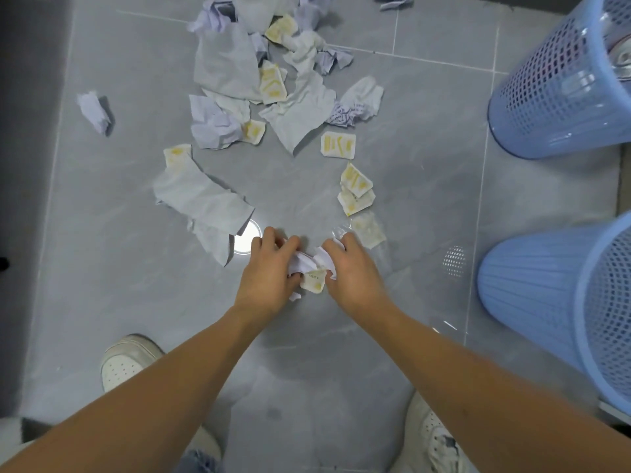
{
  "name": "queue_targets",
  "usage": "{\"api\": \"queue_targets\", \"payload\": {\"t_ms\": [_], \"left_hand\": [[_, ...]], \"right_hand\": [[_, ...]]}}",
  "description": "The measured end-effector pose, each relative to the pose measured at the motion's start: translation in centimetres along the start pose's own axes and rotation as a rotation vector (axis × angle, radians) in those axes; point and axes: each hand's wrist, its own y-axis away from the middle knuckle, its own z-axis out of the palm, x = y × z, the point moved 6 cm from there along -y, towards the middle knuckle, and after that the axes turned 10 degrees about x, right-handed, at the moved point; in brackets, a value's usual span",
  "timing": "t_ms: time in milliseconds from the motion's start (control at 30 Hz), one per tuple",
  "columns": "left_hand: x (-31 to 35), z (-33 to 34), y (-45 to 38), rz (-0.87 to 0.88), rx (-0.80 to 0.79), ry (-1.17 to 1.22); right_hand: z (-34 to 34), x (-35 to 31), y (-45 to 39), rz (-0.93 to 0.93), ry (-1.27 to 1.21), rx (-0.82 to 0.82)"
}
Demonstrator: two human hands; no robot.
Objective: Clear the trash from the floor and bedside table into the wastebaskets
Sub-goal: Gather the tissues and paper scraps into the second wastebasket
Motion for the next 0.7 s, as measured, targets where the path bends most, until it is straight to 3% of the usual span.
{"api": "queue_targets", "payload": {"t_ms": [400, 700], "left_hand": [[1.6, -6.6, 2.0, -0.005, 0.031, 0.023], [11.8, -16.0, 3.4, 0.081, 0.023, 0.041]], "right_hand": [[-6.1, -2.0, 2.1, 0.056, -0.116, 0.122], [-20.7, -3.8, 6.5, 0.170, -0.214, 0.297]]}}
